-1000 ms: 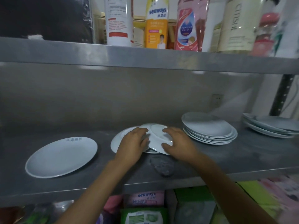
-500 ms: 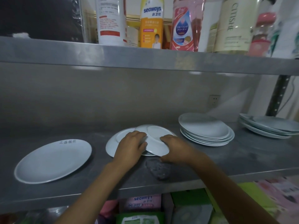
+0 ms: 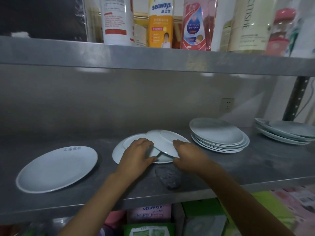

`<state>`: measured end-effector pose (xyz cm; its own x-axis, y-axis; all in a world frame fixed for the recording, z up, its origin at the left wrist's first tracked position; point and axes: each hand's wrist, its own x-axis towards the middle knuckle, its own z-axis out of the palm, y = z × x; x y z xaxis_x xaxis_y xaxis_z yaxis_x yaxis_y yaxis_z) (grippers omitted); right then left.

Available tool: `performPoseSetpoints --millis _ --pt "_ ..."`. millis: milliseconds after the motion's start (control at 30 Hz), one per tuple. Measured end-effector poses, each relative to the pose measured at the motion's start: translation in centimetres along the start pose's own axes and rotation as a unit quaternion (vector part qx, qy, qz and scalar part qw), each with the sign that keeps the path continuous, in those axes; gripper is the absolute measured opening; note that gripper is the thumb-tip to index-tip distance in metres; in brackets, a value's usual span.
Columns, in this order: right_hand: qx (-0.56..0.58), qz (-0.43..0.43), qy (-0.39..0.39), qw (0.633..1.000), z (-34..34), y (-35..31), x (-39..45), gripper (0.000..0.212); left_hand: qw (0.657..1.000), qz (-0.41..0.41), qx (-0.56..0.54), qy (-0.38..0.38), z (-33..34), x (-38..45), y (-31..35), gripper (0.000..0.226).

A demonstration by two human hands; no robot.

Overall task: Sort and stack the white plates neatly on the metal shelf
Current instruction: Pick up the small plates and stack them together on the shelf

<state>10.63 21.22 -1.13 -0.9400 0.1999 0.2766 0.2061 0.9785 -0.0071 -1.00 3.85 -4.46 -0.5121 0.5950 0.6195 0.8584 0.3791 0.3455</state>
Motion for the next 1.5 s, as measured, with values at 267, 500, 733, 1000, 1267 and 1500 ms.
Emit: performPoseSetpoints --millis 267,500,733,1000,1267,1500 --pt "-0.064 0.053 0.137 0.987 0.3 0.1 0.2 0.057 1.000 -0.011 0.003 0.006 -0.1 -0.1 0.2 0.043" --pt "-0.038 0.054 0.279 0.958 -2.5 -0.7 -0.5 0.058 1.000 -0.007 0.004 0.024 0.0 -0.2 0.7 0.041" --pt "0.272 0.192 0.381 0.862 -4.9 0.0 -0.1 0.020 0.995 0.036 -0.029 0.083 -1.1 -0.1 2.4 0.034" --pt "0.671 0.314 0.312 0.595 -7.1 0.6 -1.3 0.022 0.989 0.104 -0.065 0.084 -1.7 -0.3 5.1 0.047" --pt "0.734 0.326 0.252 0.540 -7.0 3.2 -5.4 0.015 0.973 0.172 -0.097 0.117 -1.9 -0.7 6.7 0.024" --pt "0.741 0.333 0.211 0.544 -7.2 5.1 -8.3 0.026 0.955 0.233 -0.107 0.147 -1.6 -1.2 9.8 0.016"
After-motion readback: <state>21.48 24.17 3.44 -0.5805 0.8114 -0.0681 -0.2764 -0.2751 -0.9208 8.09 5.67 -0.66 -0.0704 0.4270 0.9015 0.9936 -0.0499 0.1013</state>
